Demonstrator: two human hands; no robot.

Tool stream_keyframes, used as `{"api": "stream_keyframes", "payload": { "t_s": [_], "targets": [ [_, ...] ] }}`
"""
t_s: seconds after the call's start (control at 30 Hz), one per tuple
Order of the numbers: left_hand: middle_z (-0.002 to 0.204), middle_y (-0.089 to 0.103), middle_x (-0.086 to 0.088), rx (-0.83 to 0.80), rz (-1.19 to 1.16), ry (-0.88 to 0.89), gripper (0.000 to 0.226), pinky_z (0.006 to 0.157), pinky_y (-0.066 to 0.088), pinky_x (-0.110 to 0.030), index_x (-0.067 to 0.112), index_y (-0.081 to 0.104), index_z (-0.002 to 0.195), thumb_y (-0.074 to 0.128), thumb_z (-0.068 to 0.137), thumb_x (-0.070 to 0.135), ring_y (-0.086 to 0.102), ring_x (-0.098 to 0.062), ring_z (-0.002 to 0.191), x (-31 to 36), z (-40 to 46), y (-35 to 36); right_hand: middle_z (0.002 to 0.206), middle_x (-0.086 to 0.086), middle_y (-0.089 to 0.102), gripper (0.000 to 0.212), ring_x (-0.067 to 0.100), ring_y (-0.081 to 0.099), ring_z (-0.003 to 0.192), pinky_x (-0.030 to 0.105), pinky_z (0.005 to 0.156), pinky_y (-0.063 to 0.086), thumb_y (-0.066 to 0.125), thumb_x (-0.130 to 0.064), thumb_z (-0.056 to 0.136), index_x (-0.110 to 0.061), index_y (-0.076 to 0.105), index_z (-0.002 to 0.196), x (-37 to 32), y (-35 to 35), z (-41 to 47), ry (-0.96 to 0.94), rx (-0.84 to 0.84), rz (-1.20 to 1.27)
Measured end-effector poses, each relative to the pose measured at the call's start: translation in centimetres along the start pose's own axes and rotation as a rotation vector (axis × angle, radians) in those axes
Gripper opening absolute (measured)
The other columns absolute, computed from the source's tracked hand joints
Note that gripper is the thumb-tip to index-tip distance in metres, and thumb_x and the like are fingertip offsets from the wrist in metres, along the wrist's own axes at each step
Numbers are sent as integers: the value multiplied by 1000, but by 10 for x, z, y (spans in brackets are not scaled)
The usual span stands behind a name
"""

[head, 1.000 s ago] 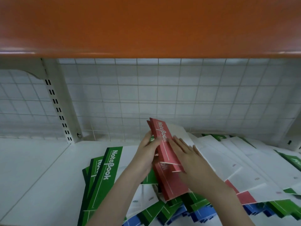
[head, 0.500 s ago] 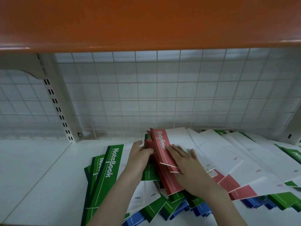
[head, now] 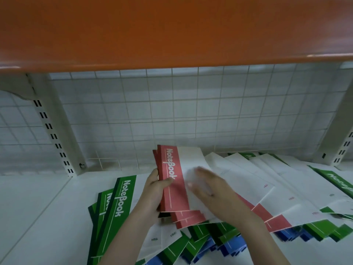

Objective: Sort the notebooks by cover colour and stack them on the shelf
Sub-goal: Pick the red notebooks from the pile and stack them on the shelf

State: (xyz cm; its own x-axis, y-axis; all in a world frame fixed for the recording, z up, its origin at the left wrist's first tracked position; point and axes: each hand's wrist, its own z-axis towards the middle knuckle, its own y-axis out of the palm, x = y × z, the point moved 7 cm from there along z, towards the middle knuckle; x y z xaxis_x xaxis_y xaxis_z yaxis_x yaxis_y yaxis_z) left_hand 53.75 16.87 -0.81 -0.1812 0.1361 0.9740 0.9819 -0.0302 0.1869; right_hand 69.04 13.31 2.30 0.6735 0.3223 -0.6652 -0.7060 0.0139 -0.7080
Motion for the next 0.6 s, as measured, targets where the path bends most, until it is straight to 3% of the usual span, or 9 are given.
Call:
{"api": "stream_keyframes", "payload": {
  "t_s": [0.1, 0.2, 0.27, 0.3, 0.37, 0.4, 0.47, 0.53, 0.6],
  "targets": [
    [102, 72, 5, -39, -7, 157, 41, 67, 53, -33, 34, 58, 115, 55, 90, 2, 70, -17, 90, 27, -2, -5, 120, 6, 59, 44, 20, 64, 97, 26, 82, 55, 53, -38, 93, -16, 45, 130, 11, -32, 10, 110, 211, 9],
    [104, 70, 12, -114, 43, 393, 43, 68, 55, -24, 37, 52, 118, 56, 89, 5, 68, -9, 93, 59, -9, 5, 99, -9, 69, 13, 4, 66, 83, 16, 63, 54, 53, -24, 94, -24, 53, 107, 2, -50, 18, 70, 264, 280],
    [106, 69, 15, -157, 66, 517, 43, 73, 54, -19, 38, 49, 117, 60, 87, 9, 66, -7, 98, 76, -14, 17, 94, -22, 69, 19, -5, 64, 85, 8, 65, 49, 51, -13, 95, -31, 56, 98, -13, -64, 19, -27, 340, 425],
    [106, 68, 16, -154, 82, 564, 42, 75, 53, -18, 37, 49, 116, 61, 84, 12, 65, -6, 99, 82, -15, 21, 94, -18, 70, 20, 0, 65, 87, 11, 65, 50, 52, -11, 94, -30, 58, 97, -18, -71, 18, -65, 388, 481],
    [103, 68, 16, -125, 102, 619, 38, 74, 52, -15, 35, 51, 113, 65, 81, 20, 66, -6, 97, 89, -16, 28, 94, 7, 68, 8, 25, 64, 89, 36, 72, 54, 55, -22, 89, -20, 60, 95, -23, -77, 14, -94, 449, 566],
    [100, 69, 15, -106, 92, 617, 35, 71, 52, -14, 35, 53, 110, 71, 80, 25, 67, -6, 92, 88, -15, 30, 96, 13, 66, 16, 30, 62, 90, 40, 77, 53, 57, -30, 86, -17, 59, 96, -22, -77, 13, -86, 463, 600],
    [91, 72, 14, -44, 15, 544, 33, 61, 52, -14, 34, 59, 99, 73, 69, 34, 70, -6, 81, 77, -12, 30, 111, -2, 60, 36, 17, 56, 106, 31, 92, 46, 60, -47, 83, -20, 54, 106, -14, -70, 12, -14, 457, 639],
    [82, 72, 16, 34, -76, 421, 37, 55, 52, -18, 35, 62, 90, 74, 56, 41, 70, -5, 74, 57, -6, 27, 133, -5, 53, 64, 13, 49, 123, 36, 105, 39, 54, -55, 83, -15, 47, 133, -13, -59, 12, 33, 430, 612],
    [81, 72, 16, 82, -72, 326, 49, 61, 49, -23, 31, 62, 91, 75, 47, 48, 69, -7, 75, 37, -2, 25, 123, -3, 61, 56, 13, 57, 115, 39, 99, 47, 47, -47, 89, -15, 46, 134, -18, -54, 10, -20, 462, 563]
  ]
}}
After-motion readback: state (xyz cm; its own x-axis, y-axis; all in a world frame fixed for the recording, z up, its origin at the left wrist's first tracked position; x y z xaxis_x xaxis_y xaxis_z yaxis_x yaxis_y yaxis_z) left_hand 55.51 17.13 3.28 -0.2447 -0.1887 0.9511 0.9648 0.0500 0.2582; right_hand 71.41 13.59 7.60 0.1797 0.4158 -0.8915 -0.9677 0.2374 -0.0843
